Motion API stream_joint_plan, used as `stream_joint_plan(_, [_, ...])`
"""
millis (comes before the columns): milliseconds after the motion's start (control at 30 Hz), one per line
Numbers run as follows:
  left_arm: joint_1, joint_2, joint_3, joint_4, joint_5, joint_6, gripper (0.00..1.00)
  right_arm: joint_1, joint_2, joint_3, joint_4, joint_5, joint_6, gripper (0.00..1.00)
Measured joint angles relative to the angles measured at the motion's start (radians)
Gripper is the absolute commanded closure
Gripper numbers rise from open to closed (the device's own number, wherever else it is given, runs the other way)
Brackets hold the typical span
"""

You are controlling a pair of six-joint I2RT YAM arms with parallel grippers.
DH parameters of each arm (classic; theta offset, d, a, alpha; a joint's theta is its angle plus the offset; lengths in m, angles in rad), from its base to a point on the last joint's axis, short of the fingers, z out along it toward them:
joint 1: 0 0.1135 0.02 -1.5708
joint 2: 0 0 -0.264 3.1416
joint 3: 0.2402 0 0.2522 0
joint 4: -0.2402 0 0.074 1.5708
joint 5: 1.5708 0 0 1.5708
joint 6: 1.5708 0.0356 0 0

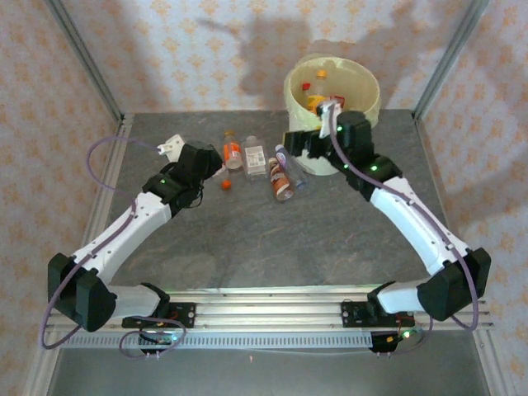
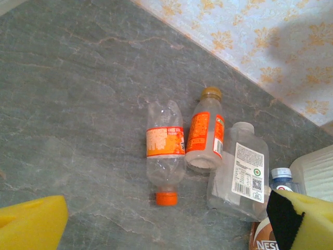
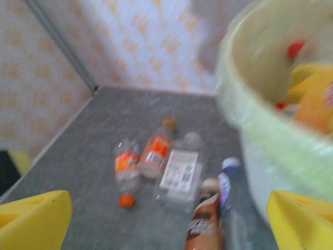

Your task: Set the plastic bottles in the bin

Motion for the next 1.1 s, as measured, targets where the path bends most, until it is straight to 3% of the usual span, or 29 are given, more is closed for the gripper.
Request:
stream_joint_plan(133, [0.000, 0.008, -0.006, 0.000, 0.012, -0.027, 0.00, 0.063, 0.063, -0.055, 0.000, 0.010, 0.074, 0.06])
stream_joint_plan(500, [0.005, 0.018, -0.011, 0.021, 0.090, -0.031, 0.00, 0.171, 0.331, -0.050, -0.036, 0.227, 0.214, 0.16])
stream_joint_plan(700, [0.006, 0.029, -0.011, 0.023, 0.117, -0.022, 0.00, 0.183, 0.428, -0.029, -0.064, 0.320, 0.229, 0.22])
stream_joint_plan(1100, [0.013, 0.104, 0.003, 0.018, 0.144, -0.026, 0.00, 0.183, 0.539, 0.048, -0.083, 0.346, 0.240, 0.24])
